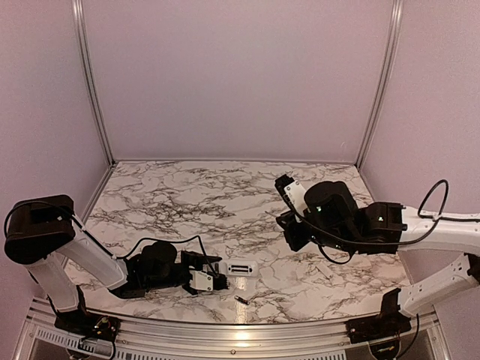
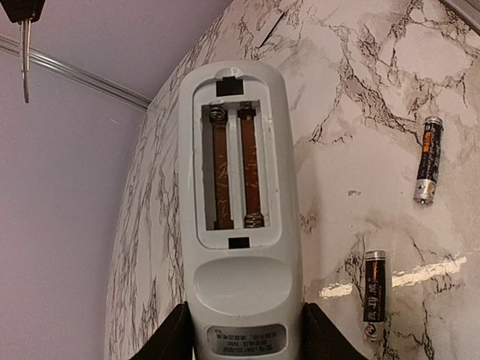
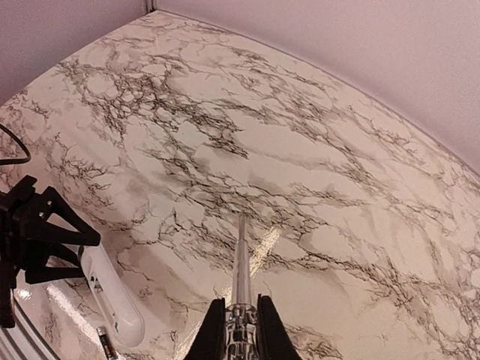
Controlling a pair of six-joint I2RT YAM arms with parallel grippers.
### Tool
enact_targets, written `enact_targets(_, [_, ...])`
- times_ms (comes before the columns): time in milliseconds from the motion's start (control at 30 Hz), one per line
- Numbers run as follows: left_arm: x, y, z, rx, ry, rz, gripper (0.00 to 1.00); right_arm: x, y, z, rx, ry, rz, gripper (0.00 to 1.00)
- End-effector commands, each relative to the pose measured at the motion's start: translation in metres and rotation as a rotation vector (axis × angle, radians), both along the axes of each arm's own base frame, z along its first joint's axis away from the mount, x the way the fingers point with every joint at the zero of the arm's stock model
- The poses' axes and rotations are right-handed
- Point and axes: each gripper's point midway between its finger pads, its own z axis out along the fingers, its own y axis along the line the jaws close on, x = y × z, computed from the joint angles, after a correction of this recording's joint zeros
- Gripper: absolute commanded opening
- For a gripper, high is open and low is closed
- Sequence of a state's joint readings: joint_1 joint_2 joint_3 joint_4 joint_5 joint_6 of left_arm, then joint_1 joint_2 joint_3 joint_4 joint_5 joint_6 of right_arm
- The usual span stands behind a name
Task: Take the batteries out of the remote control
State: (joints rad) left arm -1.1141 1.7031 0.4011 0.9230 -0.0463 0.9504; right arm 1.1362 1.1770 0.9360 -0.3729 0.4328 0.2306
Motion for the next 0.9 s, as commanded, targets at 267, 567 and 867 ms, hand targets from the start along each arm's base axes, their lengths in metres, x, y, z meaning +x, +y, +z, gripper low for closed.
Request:
enact_targets(267, [-0.002, -0.002, 0.01, -0.038, -0.014, -0.002, 0.0, 0.099, -0.06, -0.062, -0.028, -0.06, -0.448, 0.0])
enact_targets(567, [-0.002, -0.003, 0.011, -0.046, -0.002, -0.001, 0.0, 0.169, -0.083, -0.098, 0.03, 0.007, -0.477, 0.0])
enact_targets(867, [0.005, -0.004, 0.026, -0.115, 0.069, 0.069, 0.0, 0.211, -0.038, -0.123, 0.122, 0.082, -0.348, 0.0])
